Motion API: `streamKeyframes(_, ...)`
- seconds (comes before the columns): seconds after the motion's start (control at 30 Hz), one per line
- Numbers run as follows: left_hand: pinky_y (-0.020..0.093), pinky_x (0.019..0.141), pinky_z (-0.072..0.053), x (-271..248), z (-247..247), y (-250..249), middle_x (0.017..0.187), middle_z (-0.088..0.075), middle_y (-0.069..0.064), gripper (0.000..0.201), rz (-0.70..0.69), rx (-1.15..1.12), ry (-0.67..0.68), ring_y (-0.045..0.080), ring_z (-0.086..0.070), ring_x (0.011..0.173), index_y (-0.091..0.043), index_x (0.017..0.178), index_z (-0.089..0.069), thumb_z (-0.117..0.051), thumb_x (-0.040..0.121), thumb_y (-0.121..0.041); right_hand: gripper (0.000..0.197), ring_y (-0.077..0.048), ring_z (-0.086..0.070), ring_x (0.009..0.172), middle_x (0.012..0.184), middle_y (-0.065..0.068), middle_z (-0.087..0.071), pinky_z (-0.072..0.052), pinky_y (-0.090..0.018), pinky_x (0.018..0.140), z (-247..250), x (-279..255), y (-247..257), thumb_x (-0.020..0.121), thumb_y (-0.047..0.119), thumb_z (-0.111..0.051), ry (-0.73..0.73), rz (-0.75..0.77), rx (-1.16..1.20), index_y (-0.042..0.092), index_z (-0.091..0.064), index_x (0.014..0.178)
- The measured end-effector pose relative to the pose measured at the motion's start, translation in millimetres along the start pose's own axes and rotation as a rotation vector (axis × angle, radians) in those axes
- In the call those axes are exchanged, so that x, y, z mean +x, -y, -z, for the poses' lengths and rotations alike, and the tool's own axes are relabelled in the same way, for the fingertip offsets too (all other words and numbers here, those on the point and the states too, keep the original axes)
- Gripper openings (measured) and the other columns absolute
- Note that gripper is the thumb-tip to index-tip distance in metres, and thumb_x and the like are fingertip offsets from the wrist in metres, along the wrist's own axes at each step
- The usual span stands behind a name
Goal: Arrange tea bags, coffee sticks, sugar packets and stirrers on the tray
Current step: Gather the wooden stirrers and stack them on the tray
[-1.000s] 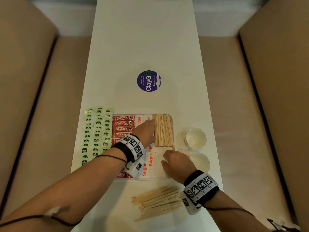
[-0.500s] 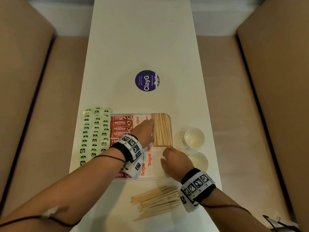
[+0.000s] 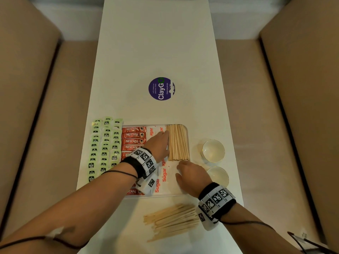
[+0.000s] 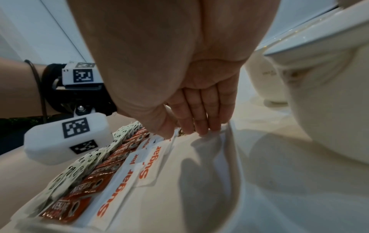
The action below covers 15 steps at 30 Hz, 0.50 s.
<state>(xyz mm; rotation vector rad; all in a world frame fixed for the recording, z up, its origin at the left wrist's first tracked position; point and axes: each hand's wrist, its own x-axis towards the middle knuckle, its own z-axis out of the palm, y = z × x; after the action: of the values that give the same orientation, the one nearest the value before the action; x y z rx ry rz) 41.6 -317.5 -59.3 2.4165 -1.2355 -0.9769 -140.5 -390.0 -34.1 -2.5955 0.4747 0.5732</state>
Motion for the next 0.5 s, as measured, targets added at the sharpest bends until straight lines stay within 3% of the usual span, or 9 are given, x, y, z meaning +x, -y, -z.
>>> streamKeyframes(0.1, 0.041, 0.077, -0.058, 1, -1, 0, 0.101, -0.053, -0.001, 0.033, -0.001, -0.009, -0.004, 0.019, -0.06, 0.085, -0.02, 0.111, -0.048, -0.069, 0.087, -0.019, 0.03, -0.023, -0.063, 0.095, 0.113, -0.002, -0.065, -0.048, -0.03, 0.075, 5, 2, 1, 0.1, 0.031, -0.046, -0.011, -0.013, 0.016, 0.012, -0.067, 0.108)
streamKeyframes(0.23, 0.04, 0.078, -0.058, 1, 0, 1, 0.104, -0.054, -0.002, 0.035, -0.003, -0.031, -0.005, 0.018, -0.061, 0.089, -0.022, 0.113, -0.049, -0.072, 0.086, -0.023, 0.027, -0.023, -0.062, 0.105, 0.118, -0.002, -0.065, -0.054, -0.035, 0.083, 13, 9, 3, 0.099, 0.025, -0.05, -0.163, 0.041, 0.124, 0.011, -0.066, 0.116)
streamKeyframes(0.3, 0.041, 0.078, -0.058, 1, -1, 1, 0.106, -0.054, -0.003, 0.039, 0.008, -0.034, -0.003, 0.018, -0.062, 0.09, -0.023, 0.114, -0.049, -0.073, 0.084, -0.024, 0.03, -0.029, -0.057, 0.12, 0.133, -0.009, -0.058, -0.052, -0.039, 0.094, 16, 19, 4, 0.097, 0.019, -0.051, -0.193, 0.047, 0.076, 0.008, -0.06, 0.124)
streamKeyframes(0.4, 0.042, 0.078, -0.057, 1, -1, 0, 0.107, -0.054, -0.001, 0.04, 0.014, -0.028, 0.001, 0.02, -0.062, 0.091, -0.021, 0.115, -0.049, -0.073, 0.083, -0.022, 0.054, -0.035, -0.023, 0.151, 0.162, -0.019, -0.026, -0.027, -0.043, 0.122, 15, 33, 4, 0.099, 0.013, -0.045, -0.097, -0.032, 0.012, 0.001, -0.034, 0.151)
streamKeyframes(0.5, 0.041, 0.078, -0.057, 1, -1, -1, 0.106, -0.054, 0.0, 0.038, 0.015, -0.006, 0.001, 0.021, -0.061, 0.091, -0.019, 0.116, -0.049, -0.071, 0.085, -0.019, 0.062, -0.032, -0.01, 0.155, 0.167, -0.018, -0.01, -0.017, -0.041, 0.125, 11, 38, 5, 0.101, 0.015, -0.041, -0.02, -0.097, -0.02, 0.001, -0.019, 0.157)
